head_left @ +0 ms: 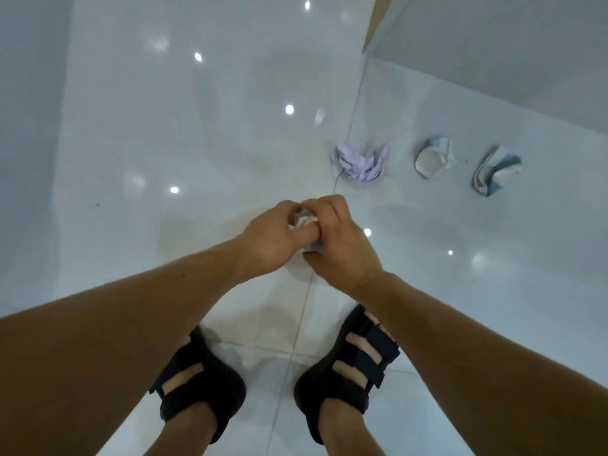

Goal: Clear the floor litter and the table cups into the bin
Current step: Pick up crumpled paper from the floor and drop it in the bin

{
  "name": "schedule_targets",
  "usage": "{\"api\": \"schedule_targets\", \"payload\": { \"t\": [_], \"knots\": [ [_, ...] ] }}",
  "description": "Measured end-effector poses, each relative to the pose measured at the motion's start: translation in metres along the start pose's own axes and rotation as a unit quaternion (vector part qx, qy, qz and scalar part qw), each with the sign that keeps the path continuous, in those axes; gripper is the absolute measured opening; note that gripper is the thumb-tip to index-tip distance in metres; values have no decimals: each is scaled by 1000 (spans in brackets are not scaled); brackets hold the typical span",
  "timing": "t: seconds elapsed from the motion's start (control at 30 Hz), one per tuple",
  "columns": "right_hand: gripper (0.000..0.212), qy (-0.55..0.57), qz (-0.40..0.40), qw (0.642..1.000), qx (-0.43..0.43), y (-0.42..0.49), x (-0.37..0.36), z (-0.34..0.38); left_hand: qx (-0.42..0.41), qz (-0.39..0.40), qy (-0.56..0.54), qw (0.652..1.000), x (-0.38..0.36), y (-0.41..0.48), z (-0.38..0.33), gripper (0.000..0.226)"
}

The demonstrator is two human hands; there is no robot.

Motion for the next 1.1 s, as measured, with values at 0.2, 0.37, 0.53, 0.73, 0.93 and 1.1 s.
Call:
{"api": "schedule_targets", "payload": {
  "t": [0.2, 0.37, 0.53, 0.73, 0.93, 1.1],
  "knots": [
    [97, -38, 20, 998, 40, 11, 27, 14, 12, -21, -93, 995, 28, -2, -14, 37],
    [107, -248, -12, 968, -47, 45, 61, -22, 49, -93, 2, 994, 34, 10, 14, 40],
    [62, -231, -2, 964, -132, 71, 57, -41, 47, -80, 36, 995, 30, 10, 42, 48],
    [48, -152, 28, 979, -133, 39, 31, 11, 53, -104, 38, 992, 73, -25, 46, 56],
    [53, -99, 47, 991, -82, 27, 53, 162, 43, -154, 30, 987, 170, -119, 11, 63],
    [53, -141, 66, 988, 10, 24, 82, 319, 26, -231, 26, 972, 256, -234, -27, 65]
  ]
}}
Point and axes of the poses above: each hand's wrist, its own y-axis towards the middle knuckle, its own x-axis out of the back of the hand, z = x × y, the point moved 1 cm from there along y, towards the middle knuckle, and after that the axes turned 15 degrees about y, right-handed, at the moved point
